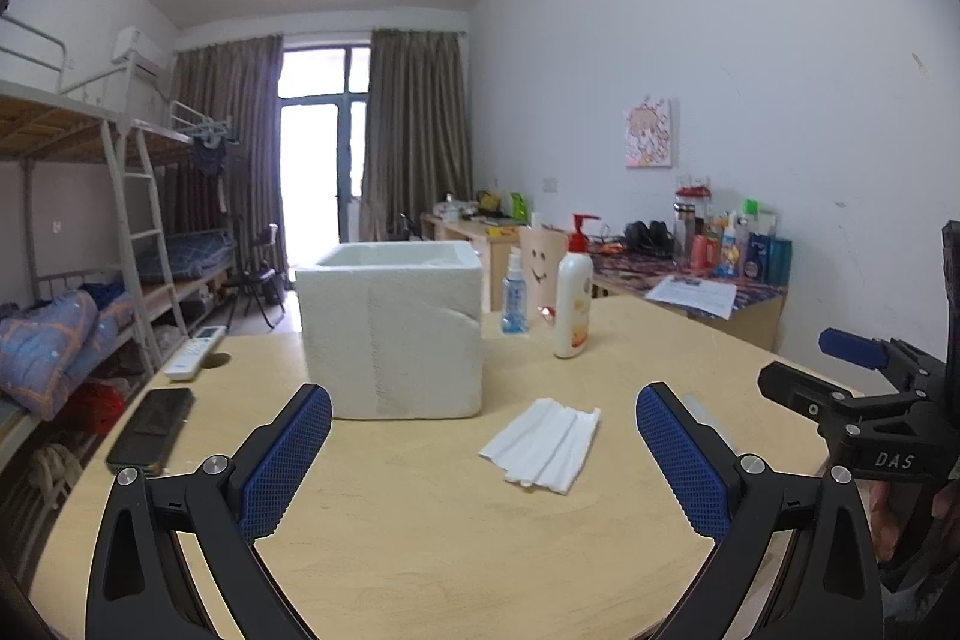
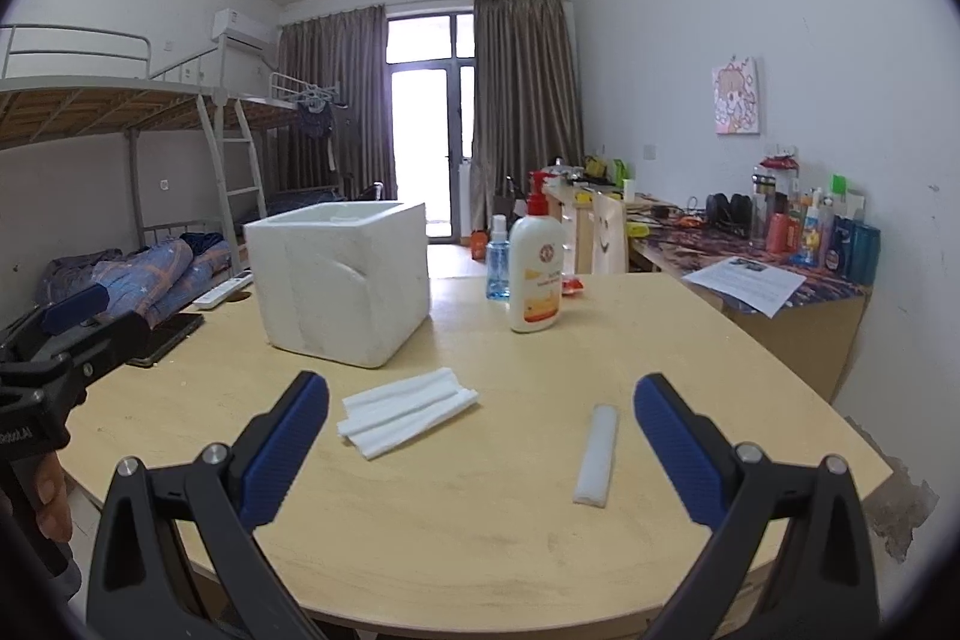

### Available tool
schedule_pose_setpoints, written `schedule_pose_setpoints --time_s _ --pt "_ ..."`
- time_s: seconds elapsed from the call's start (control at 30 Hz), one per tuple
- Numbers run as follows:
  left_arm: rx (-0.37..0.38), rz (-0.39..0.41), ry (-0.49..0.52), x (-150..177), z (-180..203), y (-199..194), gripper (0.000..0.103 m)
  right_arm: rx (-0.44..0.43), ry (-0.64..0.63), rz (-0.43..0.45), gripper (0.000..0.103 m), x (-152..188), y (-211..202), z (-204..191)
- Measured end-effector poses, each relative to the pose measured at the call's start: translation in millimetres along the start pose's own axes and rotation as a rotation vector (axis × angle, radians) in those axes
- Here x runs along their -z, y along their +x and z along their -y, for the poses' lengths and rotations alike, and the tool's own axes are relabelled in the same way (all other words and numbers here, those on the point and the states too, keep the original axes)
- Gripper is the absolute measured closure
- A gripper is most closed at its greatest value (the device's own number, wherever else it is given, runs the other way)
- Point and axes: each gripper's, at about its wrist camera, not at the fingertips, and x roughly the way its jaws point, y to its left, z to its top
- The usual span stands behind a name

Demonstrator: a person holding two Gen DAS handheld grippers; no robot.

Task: Organize soft objects
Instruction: 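Move the left tool to the white tissues while the right tool approaches the white stick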

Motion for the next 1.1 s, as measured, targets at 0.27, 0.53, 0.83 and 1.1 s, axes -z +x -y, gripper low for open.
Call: schedule_pose_setpoints --time_s 0.27,0.53,0.83,1.1 --pt "0.058 -0.072 0.023 -3.5 12.0 31.0 0.001 -0.032 0.025 -0.086 0.0 4.1 17.5 13.3" --pt "0.115 -0.182 0.049 -2.0 25.2 73.3 0.001 0.007 0.059 -0.155 0.0 8.6 38.3 34.2" --pt "0.144 -0.295 0.055 1.0 33.4 115.8 0.001 0.047 0.046 -0.234 0.0 17.1 64.9 44.6" --pt "0.153 -0.398 0.067 9.7 39.7 151.3 0.001 0.036 0.058 -0.316 0.0 25.6 90.1 56.7"
